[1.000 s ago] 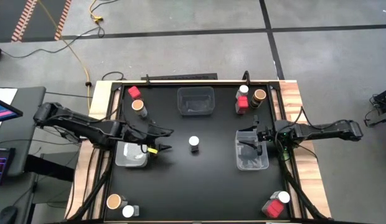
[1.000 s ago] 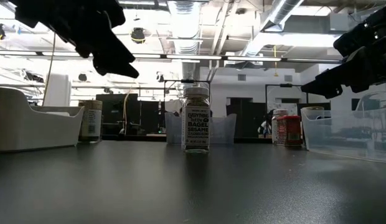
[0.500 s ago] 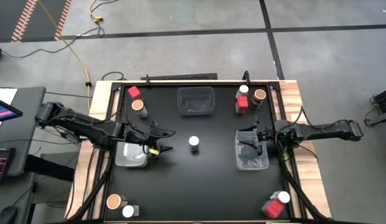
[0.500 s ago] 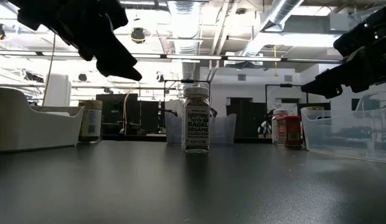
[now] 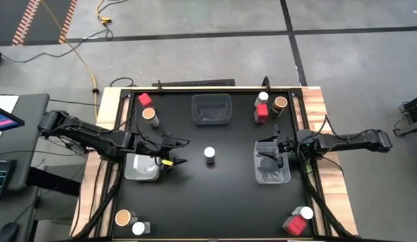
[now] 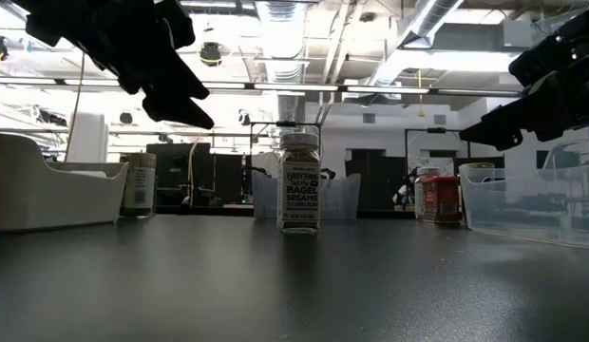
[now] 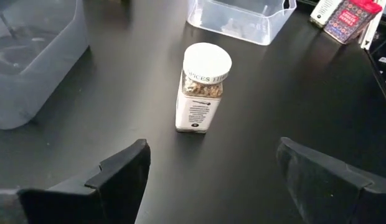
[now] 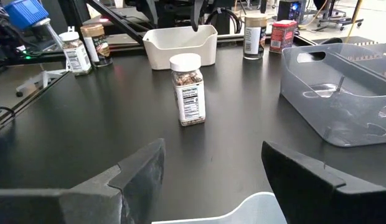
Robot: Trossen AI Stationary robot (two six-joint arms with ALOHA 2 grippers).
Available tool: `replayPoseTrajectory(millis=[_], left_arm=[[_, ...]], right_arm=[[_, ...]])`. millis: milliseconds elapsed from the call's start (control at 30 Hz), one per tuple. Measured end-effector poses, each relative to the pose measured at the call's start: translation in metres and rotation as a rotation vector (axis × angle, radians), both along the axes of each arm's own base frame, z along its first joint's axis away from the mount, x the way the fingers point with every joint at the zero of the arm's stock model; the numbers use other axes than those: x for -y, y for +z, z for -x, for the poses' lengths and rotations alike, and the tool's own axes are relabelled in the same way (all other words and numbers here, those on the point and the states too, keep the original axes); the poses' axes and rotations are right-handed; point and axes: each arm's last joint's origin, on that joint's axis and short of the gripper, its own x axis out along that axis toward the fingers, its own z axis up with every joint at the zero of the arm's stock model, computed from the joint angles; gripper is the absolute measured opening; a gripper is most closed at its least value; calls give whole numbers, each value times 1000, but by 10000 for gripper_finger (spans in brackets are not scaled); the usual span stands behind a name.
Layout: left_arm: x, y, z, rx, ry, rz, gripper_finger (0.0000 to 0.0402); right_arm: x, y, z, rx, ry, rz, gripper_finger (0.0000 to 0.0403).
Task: Sort spices by type
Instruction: Put the middle white seasoning bottle into the white bin
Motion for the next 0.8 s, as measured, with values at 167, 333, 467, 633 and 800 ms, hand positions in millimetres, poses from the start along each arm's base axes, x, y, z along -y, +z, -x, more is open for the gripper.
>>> replayPoseTrajectory(millis=[167,333,467,633,800], left_arm=[[-2,4,-2,40,-9,5,334],[0,5,-13,111,-50,-46,334],[3,6,-32,55,-61,-30,333],[4,17,-67,-78,-97,-73,333],[-8,31,-101,-263,-134,-38,333]], right_arm=[[0,0,0,0,0,0,295],[0,0,0,0,0,0,295],[0,0,0,0,0,0,295],[0,0,0,0,0,0,295],[0,0,0,0,0,0,295]])
